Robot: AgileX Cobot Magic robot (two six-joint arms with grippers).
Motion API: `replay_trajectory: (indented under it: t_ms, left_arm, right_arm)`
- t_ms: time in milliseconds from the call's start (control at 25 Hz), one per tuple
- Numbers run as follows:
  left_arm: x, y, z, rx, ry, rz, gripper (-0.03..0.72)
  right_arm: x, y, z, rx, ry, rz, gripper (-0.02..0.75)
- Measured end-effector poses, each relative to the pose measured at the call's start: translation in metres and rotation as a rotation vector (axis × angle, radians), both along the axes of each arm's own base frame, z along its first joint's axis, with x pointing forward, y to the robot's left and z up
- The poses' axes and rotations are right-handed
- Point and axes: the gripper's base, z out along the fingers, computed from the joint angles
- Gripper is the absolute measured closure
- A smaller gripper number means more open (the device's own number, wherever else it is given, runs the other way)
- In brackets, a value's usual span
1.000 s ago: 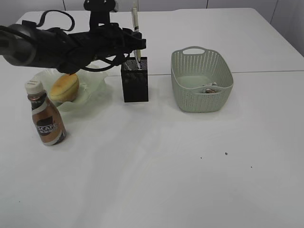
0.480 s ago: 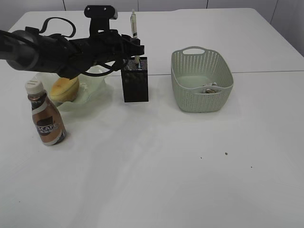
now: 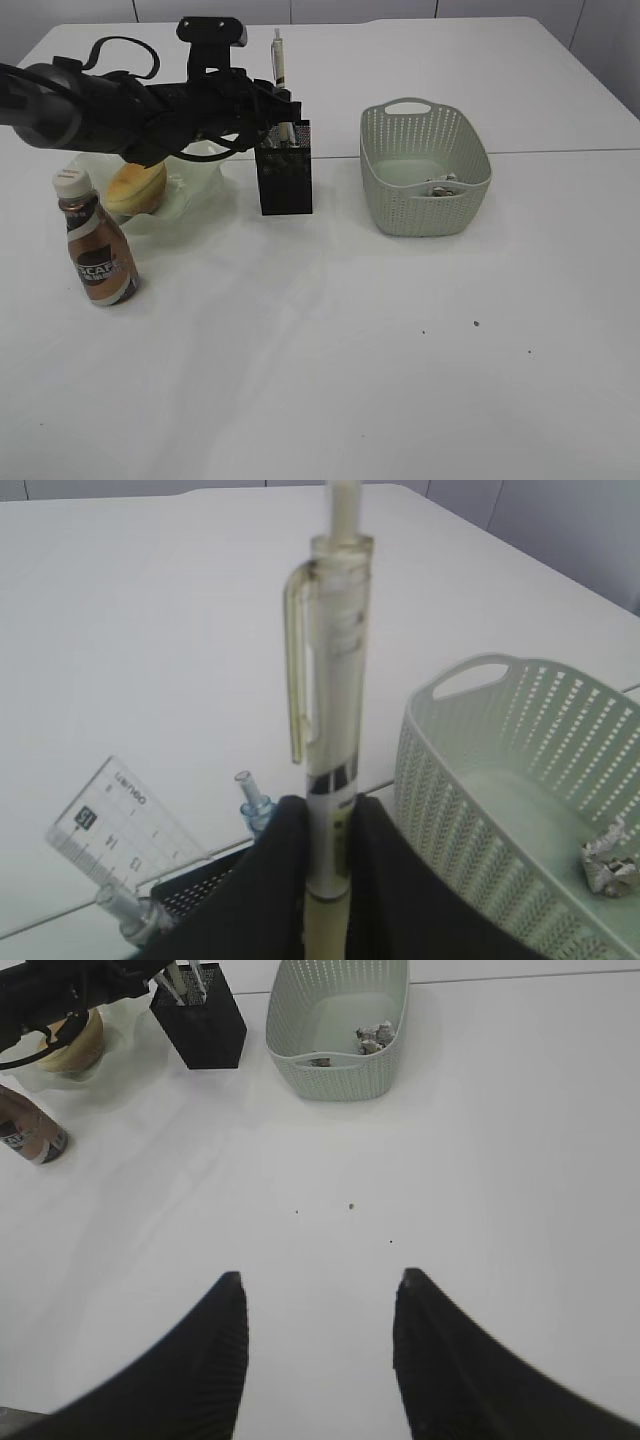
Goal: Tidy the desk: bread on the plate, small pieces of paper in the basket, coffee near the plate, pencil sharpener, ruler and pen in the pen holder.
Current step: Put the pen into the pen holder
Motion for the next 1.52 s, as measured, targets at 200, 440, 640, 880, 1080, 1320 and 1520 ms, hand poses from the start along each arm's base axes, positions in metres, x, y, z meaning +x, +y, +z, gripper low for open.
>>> replay_trajectory:
  t_ms: [200, 440, 640, 880, 1080, 1320, 1520]
  left_arm:
    - [0.000, 0.000, -0.001, 0.002, 0.006, 0.003, 0.575]
    - [0.000, 0.001, -0.001, -0.040, 0.038, 0.021, 0.415]
    - [0.000, 0.003, -0.005, -0.018, 0.084, 0.046, 0.341]
    - [-0.002, 0.005, 0.003, 0.035, 0.082, 0.044, 0.352]
    - [-0.005, 0.008, 0.027, 0.045, 0.051, 0.052, 0.374]
    - [-0.014, 0.006, 0.040, 0.121, 0.096, 0.087, 0.386]
    - [-0.026, -0.004, 0.044, 0.182, 0.152, 0.104, 0.463]
  right_arm:
    - [0.000, 0.000, 0.000, 0.000, 0.000, 0.000, 0.386]
    - [0.000, -0.001, 0.000, -0.005, -0.002, -0.003, 0.386]
    - [0.000, 0.000, 0.000, -0.005, -0.002, -0.003, 0.386]
    - [0.001, -0.002, 0.000, -0.018, -0.009, -0.013, 0.386]
    - [0.001, -0.003, 0.000, -0.028, -0.014, -0.020, 0.386]
    - [0.001, -0.004, 0.001, -0.034, -0.017, -0.025, 0.386]
    - [0.002, -0.005, 0.001, -0.044, -0.022, -0.032, 0.386]
